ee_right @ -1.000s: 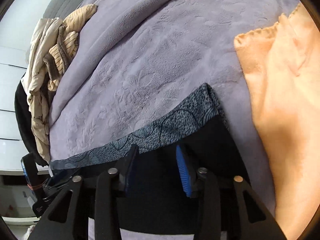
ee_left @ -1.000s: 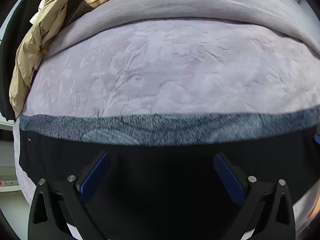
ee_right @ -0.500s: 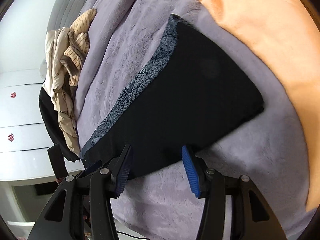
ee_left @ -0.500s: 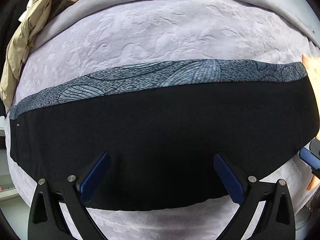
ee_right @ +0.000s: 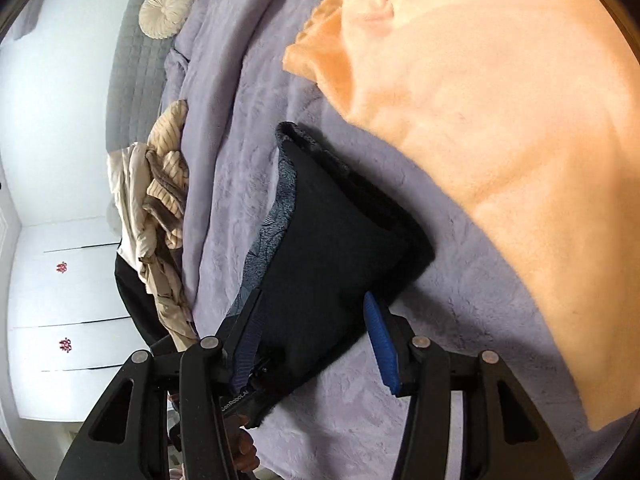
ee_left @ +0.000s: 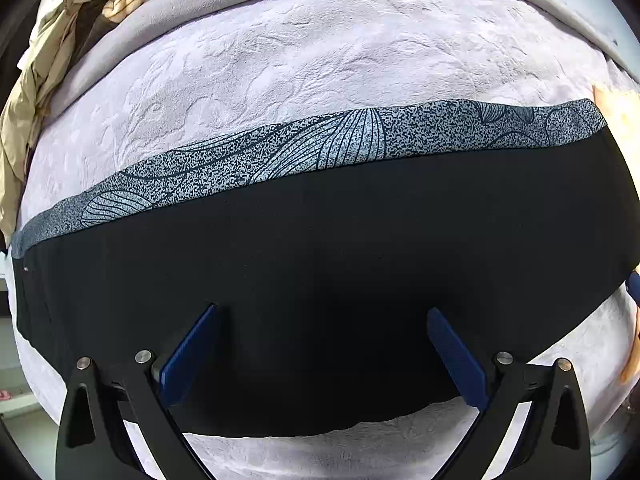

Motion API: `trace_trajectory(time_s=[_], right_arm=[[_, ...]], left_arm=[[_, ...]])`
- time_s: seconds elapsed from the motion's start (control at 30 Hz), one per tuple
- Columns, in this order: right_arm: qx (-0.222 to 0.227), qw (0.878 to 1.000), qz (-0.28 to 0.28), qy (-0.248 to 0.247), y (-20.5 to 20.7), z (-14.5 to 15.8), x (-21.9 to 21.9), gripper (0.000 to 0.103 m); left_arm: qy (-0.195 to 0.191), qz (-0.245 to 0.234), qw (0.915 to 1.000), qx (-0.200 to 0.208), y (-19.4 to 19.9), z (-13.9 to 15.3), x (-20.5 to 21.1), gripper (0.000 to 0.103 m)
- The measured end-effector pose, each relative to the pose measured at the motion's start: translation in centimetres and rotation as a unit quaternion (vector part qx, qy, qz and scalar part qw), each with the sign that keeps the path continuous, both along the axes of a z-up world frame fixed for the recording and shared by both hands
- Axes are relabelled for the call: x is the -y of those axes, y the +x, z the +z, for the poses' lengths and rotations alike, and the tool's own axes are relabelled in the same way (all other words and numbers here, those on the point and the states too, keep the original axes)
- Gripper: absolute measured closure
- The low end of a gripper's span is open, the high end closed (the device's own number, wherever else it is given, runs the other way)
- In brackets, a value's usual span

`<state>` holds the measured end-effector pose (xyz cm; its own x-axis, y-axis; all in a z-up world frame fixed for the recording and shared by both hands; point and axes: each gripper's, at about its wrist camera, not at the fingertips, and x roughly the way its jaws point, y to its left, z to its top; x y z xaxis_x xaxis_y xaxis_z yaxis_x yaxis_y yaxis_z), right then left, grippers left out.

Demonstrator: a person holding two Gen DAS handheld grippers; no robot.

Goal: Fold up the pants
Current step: 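Fold the leg end toward the waistband with the right gripper while the left holds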

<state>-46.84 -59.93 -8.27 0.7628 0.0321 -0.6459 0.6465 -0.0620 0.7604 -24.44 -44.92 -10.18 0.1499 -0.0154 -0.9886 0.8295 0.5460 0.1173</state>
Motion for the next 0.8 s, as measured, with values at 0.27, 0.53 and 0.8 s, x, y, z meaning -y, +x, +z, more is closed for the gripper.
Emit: trace_trajectory(time_s=[0.27,0.53,0.8], right_arm=[[-0.008,0.999,-0.024,0.027,-2.1,-3.2,-0.3,0.048],[0.042,0.999,0.013,0.008,1.1,-3.3,1.0,0.047],[0.096,0.994,-0.020,0.052,2.4,-6.0,1.7,0.090]], left_arm=[[-0.002,0.005,1.0000,-0.002,-0.2,-0.3,-0.4,0.000],[-0.003,-0.001,1.0000,0.004,1.4,-0.4,-0.5,0.000],[-0.003,0.006,0.9997,-0.022,1.7,-0.5,-0.2,0.001]])
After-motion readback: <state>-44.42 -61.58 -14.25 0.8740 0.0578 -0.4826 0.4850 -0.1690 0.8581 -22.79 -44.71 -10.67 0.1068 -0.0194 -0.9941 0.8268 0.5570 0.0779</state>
